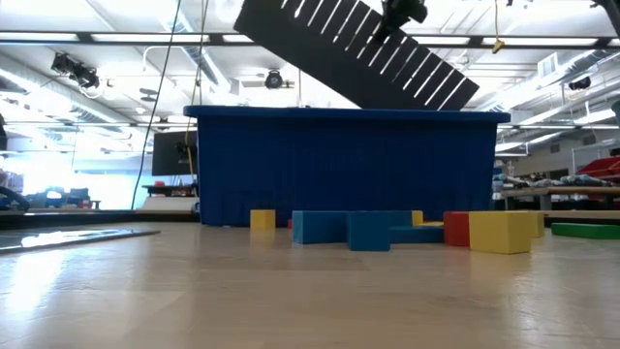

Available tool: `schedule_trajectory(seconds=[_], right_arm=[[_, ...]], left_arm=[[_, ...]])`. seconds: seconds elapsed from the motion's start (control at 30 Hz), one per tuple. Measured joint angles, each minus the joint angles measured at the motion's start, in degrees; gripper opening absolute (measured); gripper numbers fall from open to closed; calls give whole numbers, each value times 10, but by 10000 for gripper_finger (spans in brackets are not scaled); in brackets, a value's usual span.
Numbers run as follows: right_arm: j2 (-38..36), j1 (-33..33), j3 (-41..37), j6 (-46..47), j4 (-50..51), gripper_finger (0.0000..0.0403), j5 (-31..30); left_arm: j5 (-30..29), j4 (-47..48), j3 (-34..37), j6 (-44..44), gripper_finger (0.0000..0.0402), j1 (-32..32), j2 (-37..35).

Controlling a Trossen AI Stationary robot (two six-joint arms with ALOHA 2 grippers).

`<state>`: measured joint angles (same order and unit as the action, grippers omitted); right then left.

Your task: Sort Items/Unsort Items

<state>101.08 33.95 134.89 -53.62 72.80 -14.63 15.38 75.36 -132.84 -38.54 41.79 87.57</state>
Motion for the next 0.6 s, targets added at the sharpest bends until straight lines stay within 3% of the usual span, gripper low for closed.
schedule_trajectory(seconds=[0.13,0.3,0.6], right_arm=[[0,0,0,6,3,0,5],[0,0,0,9,7,0,10],[0,-2,0,10,8,0,17]], left_arm=[[-66,-17,0,2,201,-3,0],[-9,-30,0,4,201,-4,0],[-7,-84,0,32,201,-25,24]])
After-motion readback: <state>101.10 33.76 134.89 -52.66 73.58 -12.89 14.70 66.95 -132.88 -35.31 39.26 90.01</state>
